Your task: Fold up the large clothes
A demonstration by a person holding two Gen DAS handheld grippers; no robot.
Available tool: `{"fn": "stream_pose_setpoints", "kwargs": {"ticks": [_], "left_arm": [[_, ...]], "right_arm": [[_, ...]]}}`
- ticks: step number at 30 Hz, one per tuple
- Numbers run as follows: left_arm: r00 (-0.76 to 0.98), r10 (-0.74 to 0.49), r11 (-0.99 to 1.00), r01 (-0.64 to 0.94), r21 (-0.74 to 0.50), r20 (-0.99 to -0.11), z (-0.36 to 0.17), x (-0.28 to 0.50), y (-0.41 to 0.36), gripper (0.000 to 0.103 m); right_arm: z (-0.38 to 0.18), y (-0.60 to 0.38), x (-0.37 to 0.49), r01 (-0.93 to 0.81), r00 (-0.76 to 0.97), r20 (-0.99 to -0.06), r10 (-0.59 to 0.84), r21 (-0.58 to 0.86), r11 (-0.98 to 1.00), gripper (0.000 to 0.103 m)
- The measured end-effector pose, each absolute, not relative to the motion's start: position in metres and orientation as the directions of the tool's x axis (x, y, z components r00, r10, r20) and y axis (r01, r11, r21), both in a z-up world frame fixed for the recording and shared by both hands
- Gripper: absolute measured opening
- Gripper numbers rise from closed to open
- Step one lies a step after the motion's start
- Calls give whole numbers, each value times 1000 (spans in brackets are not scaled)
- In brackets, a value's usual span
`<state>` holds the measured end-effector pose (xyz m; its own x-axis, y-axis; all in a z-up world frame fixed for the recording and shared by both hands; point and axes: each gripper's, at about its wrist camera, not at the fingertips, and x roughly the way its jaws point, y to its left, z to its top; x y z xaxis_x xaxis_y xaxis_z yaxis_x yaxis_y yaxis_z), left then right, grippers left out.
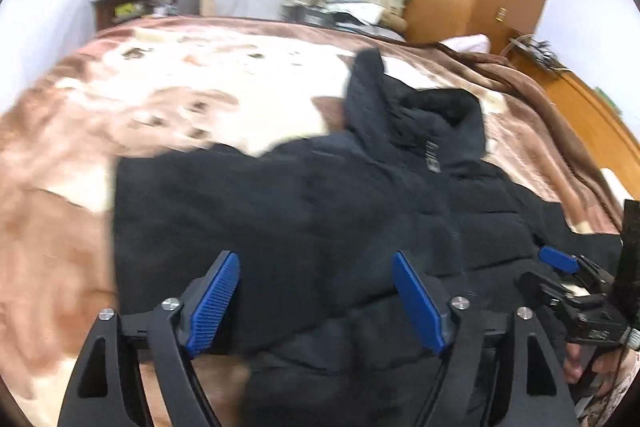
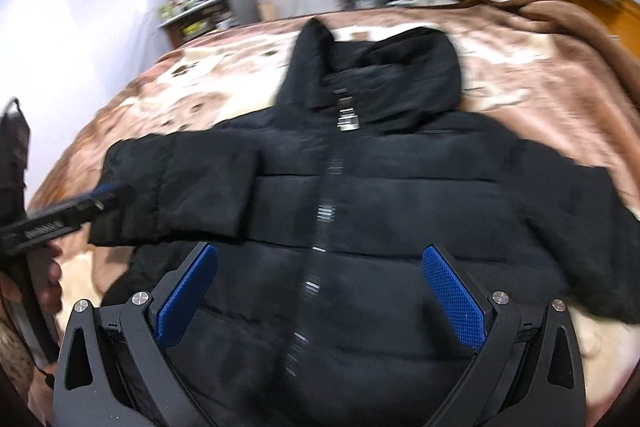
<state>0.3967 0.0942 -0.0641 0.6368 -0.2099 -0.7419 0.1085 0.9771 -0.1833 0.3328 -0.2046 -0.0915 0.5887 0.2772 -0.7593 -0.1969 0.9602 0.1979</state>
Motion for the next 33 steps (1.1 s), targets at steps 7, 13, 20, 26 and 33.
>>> {"fn": "stream_pose_setpoints", "kwargs": {"ticks": [7,13,20,26,33], "left_arm": [[635,-80,984,-72,-162,-769,-73,401,161,86],[593,-92,971,-123,-204,-800,-100,404,183,86],[586,-95,967,-138,-215,-805,-110,403,187,86],[573,-84,971,-136,-196,-815,-109,401,180,86],[600,-71,979,-112,-171,-797,-91,398,165,86]], "right_arm": [[-124,-160,377,-256,516,-755,404,314,914,89],[-137,-127,396,-339,483,-754,445,307,889,87],[-144,-121,410,-336,428,-754,498,379,862,52],[-132,-135,406,-301,453,-711,538,446,843,6],[-90,-167,381,-300,538,-658,527,435,849,5]]}}
